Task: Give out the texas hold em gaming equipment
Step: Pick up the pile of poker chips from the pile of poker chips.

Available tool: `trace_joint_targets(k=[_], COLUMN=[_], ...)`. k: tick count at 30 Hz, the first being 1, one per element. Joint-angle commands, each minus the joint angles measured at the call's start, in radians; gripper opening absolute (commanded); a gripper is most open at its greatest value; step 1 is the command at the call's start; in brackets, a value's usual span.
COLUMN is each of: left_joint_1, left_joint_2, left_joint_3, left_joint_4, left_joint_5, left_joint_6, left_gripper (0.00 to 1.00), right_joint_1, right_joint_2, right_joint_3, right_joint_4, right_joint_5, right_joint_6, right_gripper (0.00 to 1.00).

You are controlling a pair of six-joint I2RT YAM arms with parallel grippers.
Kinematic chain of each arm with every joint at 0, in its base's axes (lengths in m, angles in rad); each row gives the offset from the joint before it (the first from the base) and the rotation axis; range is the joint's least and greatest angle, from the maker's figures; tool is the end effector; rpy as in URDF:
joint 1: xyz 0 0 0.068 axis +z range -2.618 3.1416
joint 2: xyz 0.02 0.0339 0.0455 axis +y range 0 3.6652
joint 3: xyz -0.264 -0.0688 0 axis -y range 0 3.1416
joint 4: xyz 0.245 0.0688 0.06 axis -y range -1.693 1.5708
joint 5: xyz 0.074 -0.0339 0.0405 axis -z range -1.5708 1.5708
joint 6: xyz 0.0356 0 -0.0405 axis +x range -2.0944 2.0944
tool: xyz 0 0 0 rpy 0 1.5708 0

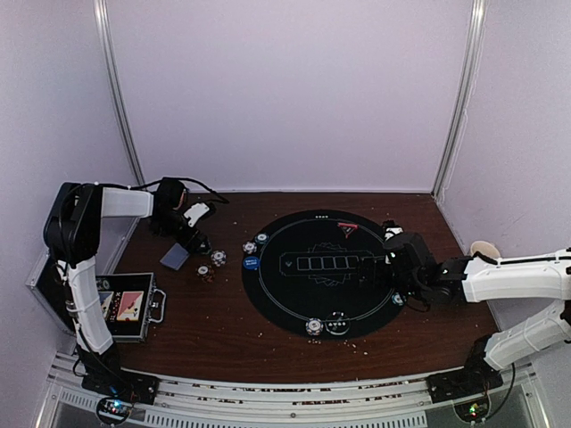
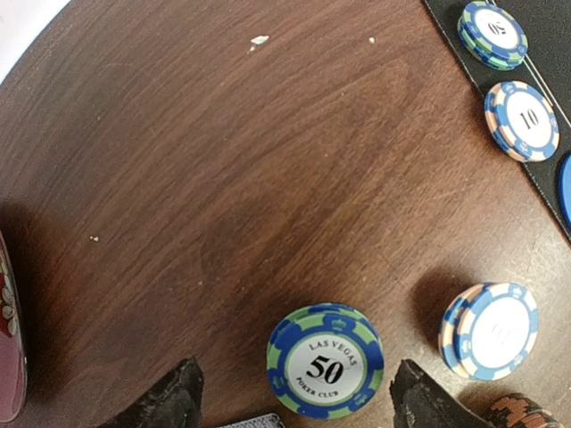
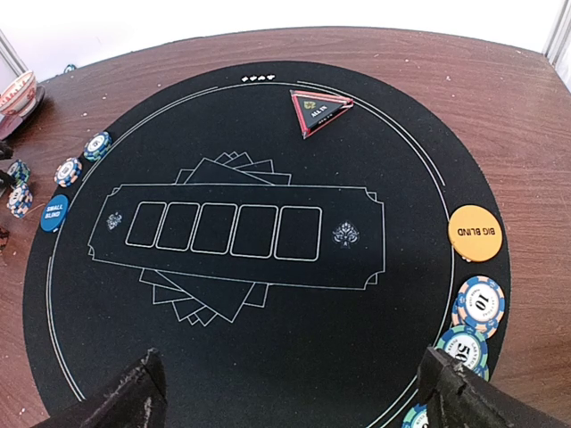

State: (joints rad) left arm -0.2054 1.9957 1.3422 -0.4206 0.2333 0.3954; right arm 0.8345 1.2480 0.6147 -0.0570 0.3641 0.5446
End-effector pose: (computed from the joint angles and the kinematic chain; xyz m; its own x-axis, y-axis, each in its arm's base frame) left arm 0.4013 -0.0920 0.1572 -0.6763 0.5237 -0.5180 0.6142 0.7892 -0.0040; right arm 0.1786 0.1782 0.1989 -0.6289 0.0269 -0.7770 -0.2130 0.9552 0.2055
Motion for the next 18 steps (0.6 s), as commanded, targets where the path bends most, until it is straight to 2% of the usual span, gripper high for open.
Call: trace_joint_targets(k=[1,11,18], left_joint_1=[0.008,0.008,0.008], left_joint_2=[0.011,0.038,0.042], left_joint_3=[0.026,0.037,0.037], left_joint_4=[0.010,-0.006,-0.006], left_joint_5=[0.026,0.044,0.044], left_joint_6=[-0.001,0.005,0.004], left_gripper=[0.75,0.68,0.56], right_joint_1=[0.007,0.007,0.007], right_joint_2=[-0.001,-0.003,-0.001], right_joint_3=[0.021,0.023,0.023], right_joint_4=[-0.001,-0.002,-0.002], right_joint_5=[0.020,0.021,0.021], right_joint_6=[-0.013,-0.013,-0.014], right_gripper=[1.00,1.00,1.00])
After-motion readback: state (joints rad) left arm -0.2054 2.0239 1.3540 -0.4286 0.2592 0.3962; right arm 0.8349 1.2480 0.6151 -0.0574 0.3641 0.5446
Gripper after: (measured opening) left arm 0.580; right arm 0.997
